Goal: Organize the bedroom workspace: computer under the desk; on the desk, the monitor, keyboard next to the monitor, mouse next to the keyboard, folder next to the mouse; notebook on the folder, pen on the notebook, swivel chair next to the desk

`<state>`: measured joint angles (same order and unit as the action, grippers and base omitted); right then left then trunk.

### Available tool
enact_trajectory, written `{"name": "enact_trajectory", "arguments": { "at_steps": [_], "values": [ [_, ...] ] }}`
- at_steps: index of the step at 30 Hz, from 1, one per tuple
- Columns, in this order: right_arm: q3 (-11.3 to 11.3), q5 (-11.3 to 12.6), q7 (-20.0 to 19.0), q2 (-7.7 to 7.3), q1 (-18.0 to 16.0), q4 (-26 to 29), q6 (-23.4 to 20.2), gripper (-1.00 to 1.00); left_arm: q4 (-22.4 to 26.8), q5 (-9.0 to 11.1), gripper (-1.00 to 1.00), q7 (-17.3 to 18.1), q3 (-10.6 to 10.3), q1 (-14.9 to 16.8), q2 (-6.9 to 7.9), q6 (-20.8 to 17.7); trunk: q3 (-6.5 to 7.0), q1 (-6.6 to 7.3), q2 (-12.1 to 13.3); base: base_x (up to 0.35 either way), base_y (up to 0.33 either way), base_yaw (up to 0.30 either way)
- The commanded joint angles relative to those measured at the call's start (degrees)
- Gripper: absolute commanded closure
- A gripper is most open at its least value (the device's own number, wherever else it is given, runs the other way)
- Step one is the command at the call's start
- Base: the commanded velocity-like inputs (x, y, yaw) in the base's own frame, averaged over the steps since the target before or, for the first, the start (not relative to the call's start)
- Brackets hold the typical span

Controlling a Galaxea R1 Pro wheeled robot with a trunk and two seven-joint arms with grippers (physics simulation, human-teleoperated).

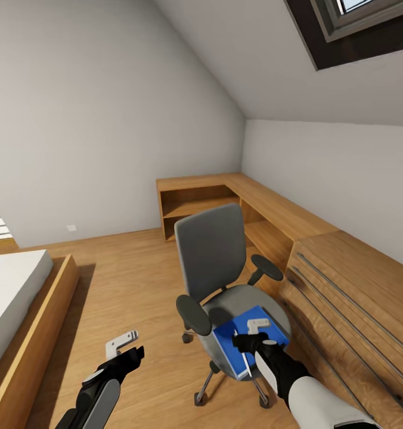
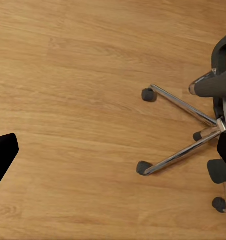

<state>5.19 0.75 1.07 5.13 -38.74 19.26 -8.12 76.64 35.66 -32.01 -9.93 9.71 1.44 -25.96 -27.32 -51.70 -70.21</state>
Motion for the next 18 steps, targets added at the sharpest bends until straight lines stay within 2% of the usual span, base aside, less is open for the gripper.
{"name": "enact_trajectory", "arguments": {
  "at_steps": [1,5,18],
  "values": [
    [0.3,0.0,0.1,-0.03,0.0,0.1,-0.1,-1.00,0.1,0.5,-1.00,-0.6,-0.2,0.0,0.04,-0.1,-0.06,0.00,0.0,0.000,0.000,0.000],
    [0.3,-0.4,0.1,-0.03,0.0,0.0,0.6,-1.00,0.1,0.5,-1.00,-0.6,-0.2,0.0,-0.01,-0.1,-0.06,0.00,0.0,0.000,0.000,0.000],
    [0.3,-0.5,0.1,-0.03,0.1,0.0,0.8,-1.00,0.1,0.5,-1.00,-0.9,-0.3,0.1,-0.11,-0.1,-2.39,-2.86,-5.3,0.000,0.000,0.000]
  ]
}}
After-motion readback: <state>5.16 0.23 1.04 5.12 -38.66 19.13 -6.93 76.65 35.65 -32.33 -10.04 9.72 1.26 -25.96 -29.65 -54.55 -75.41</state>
